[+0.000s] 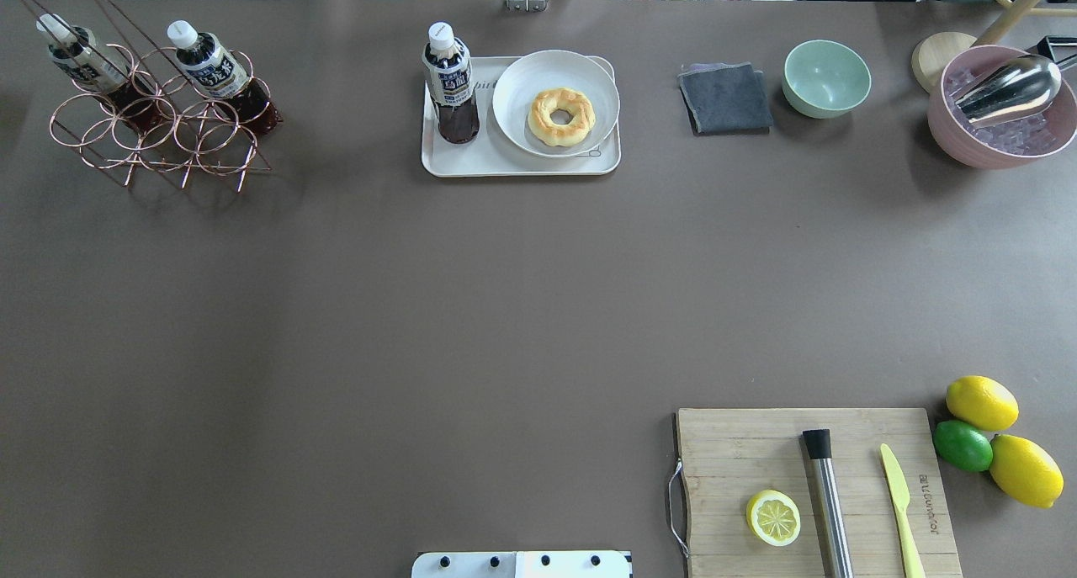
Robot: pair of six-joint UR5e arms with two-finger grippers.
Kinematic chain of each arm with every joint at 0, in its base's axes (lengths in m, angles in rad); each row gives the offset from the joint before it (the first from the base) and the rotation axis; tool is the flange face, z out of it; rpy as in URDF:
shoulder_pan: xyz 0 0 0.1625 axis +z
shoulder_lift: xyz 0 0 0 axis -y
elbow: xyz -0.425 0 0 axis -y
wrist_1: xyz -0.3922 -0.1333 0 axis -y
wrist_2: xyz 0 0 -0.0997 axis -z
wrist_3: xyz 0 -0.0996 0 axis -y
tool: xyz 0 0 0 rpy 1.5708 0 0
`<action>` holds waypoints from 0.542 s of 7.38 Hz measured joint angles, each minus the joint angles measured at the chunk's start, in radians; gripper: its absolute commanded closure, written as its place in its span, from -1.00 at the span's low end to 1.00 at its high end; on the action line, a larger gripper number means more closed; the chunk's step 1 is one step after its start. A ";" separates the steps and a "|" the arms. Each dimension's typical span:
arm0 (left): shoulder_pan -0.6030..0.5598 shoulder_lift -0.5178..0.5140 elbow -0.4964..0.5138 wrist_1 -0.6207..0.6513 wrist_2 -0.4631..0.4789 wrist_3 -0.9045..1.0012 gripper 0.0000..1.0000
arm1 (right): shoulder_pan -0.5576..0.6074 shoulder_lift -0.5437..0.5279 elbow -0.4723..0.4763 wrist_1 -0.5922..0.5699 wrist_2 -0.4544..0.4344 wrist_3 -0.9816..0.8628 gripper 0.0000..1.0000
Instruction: Place tea on tray
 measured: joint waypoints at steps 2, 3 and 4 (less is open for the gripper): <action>0.000 0.001 -0.002 0.000 -0.001 -0.001 -0.97 | -0.005 0.000 0.001 0.000 0.000 0.000 -1.00; 0.000 0.001 -0.003 0.001 -0.001 -0.002 -0.97 | -0.009 0.000 0.001 0.000 0.000 -0.001 -1.00; 0.000 0.001 -0.003 0.001 -0.001 -0.002 -0.96 | -0.011 0.000 0.002 0.000 0.000 -0.002 -1.00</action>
